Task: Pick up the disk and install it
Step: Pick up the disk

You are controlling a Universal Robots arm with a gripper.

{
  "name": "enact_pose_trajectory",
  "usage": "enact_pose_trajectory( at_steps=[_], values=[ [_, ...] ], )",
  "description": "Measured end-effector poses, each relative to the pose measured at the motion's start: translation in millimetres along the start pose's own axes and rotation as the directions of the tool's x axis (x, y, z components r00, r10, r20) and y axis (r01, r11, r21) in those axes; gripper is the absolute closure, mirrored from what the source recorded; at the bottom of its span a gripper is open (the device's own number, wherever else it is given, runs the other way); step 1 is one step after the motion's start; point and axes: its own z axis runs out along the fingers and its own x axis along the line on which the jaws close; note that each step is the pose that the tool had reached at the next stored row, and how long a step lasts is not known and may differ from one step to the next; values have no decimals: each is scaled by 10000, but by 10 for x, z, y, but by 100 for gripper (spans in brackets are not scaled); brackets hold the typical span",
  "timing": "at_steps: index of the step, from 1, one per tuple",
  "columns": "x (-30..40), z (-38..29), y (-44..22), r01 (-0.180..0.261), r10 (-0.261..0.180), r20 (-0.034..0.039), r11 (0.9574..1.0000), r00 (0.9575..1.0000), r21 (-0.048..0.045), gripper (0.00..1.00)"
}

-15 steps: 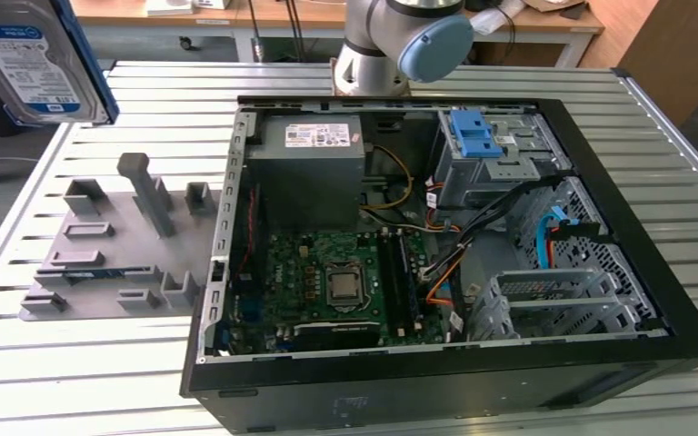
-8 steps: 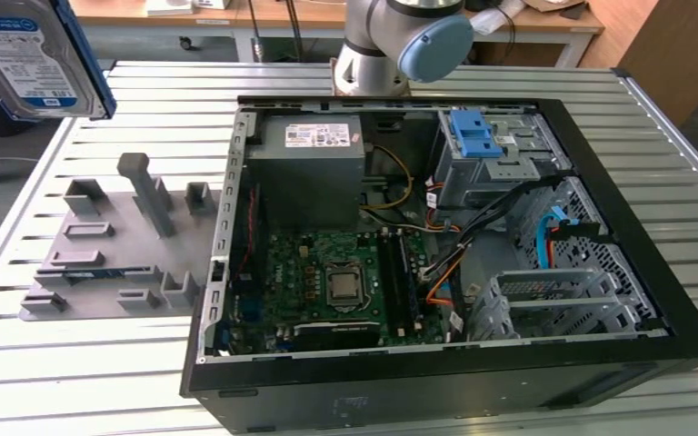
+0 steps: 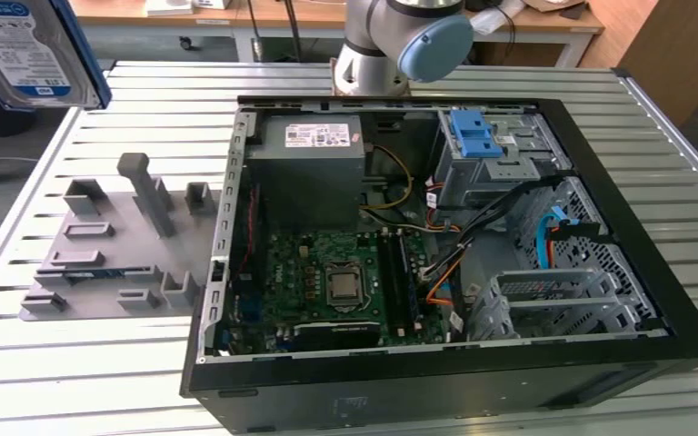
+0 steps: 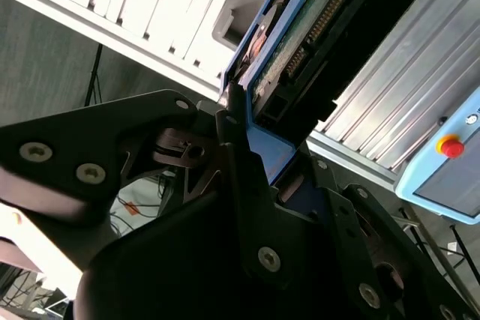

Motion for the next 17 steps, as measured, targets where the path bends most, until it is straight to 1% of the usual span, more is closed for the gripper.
enact_pose_trajectory(
  at_steps=[8,14,17],
  values=[
    [0,-73,0,-1,1,0,10000,10000,0,64],
    [1,-166,1,-1,1,0,10000,10000,-1,64],
    [1,-198,1,-1,1,-1,10000,10000,-1,64]
  ],
)
